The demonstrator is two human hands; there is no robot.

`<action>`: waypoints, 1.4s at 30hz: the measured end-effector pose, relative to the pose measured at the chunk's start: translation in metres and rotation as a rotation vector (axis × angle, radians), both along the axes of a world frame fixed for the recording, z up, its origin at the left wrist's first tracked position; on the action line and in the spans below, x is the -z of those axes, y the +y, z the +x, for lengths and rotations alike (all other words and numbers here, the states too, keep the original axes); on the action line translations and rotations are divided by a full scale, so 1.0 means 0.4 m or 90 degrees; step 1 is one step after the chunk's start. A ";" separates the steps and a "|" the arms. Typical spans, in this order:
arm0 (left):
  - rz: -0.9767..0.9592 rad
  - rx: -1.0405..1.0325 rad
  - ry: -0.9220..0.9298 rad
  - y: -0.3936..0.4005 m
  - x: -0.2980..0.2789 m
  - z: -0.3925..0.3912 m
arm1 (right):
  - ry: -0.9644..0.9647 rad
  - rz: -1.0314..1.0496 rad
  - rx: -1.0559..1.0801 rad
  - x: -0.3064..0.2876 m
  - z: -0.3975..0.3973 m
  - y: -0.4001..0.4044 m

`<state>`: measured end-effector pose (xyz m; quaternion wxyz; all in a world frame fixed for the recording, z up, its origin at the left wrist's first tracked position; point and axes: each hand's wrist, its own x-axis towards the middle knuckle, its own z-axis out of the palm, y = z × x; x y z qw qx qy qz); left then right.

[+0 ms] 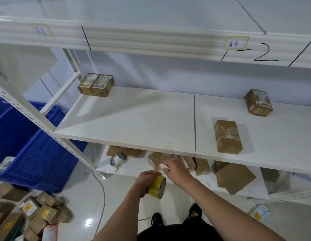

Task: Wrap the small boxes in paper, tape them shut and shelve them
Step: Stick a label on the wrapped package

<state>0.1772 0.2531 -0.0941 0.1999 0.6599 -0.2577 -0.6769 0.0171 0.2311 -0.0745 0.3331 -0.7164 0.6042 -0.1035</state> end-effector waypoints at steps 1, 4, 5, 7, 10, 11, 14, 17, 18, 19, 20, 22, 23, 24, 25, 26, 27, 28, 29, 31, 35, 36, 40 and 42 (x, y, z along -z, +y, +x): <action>-0.005 0.002 -0.002 0.002 0.000 -0.001 | 0.007 0.003 -0.003 0.001 0.003 -0.002; -0.014 -0.014 0.002 0.009 0.005 0.000 | 0.027 0.009 -0.027 -0.001 0.011 -0.008; -0.018 -0.019 -0.002 0.010 0.007 0.000 | 0.033 0.010 -0.037 -0.003 0.013 -0.009; -0.022 -0.020 -0.014 0.010 0.006 -0.002 | 0.048 0.009 -0.049 -0.002 0.016 -0.008; -0.027 -0.015 -0.025 0.007 0.003 -0.008 | 0.084 -0.003 -0.056 0.000 0.017 -0.003; -0.027 -0.017 -0.025 0.007 0.002 -0.009 | 0.091 -0.003 -0.056 -0.002 0.017 -0.002; -0.021 -0.028 -0.017 0.007 0.003 -0.009 | 0.102 0.003 -0.064 -0.002 0.019 -0.002; -0.017 -0.025 -0.021 0.006 0.007 -0.013 | 0.120 0.009 -0.073 -0.005 0.016 0.000; -0.015 -0.022 -0.024 0.006 0.008 -0.015 | 0.129 0.002 -0.075 -0.007 0.012 0.001; -0.014 -0.019 -0.026 0.007 0.007 -0.017 | 0.134 0.000 -0.076 -0.009 0.008 0.002; -0.013 -0.017 -0.027 0.007 0.007 -0.018 | 0.134 -0.003 -0.078 -0.008 0.001 0.003; -0.009 -0.018 -0.026 0.007 0.013 -0.020 | 0.136 0.002 -0.075 -0.001 -0.012 0.007; -0.006 -0.017 -0.026 0.007 0.017 -0.021 | 0.138 0.005 -0.067 0.000 -0.019 0.010; -0.003 -0.019 -0.027 0.007 0.020 -0.022 | 0.145 0.007 -0.064 0.004 -0.026 0.012; 0.000 -0.021 -0.029 0.008 0.022 -0.023 | 0.158 0.010 -0.067 0.008 -0.034 0.013; 0.002 -0.021 -0.032 0.008 0.023 -0.024 | 0.169 0.011 -0.075 0.009 -0.041 0.015; 0.005 -0.019 -0.034 0.007 0.023 -0.025 | 0.176 0.012 -0.080 0.010 -0.048 0.015; 0.006 -0.018 -0.033 0.007 0.022 -0.026 | 0.175 0.013 -0.080 0.010 -0.056 0.017; 0.008 -0.020 -0.032 0.007 0.021 -0.026 | 0.172 0.019 -0.076 0.011 -0.064 0.018; 0.013 -0.025 -0.027 0.009 0.021 -0.026 | 0.194 0.026 -0.071 0.018 -0.082 0.020; -0.006 -0.007 -0.041 0.007 0.020 -0.034 | 0.204 0.044 -0.033 0.033 -0.115 0.019; -0.011 0.010 -0.053 0.005 0.019 -0.035 | 0.201 0.047 -0.022 0.034 -0.121 0.019; -0.014 0.054 -0.083 0.013 0.039 -0.029 | 0.179 0.062 0.004 0.050 -0.140 0.022; -0.013 0.014 -0.085 0.024 0.044 -0.026 | 0.168 0.061 0.015 0.048 -0.141 0.024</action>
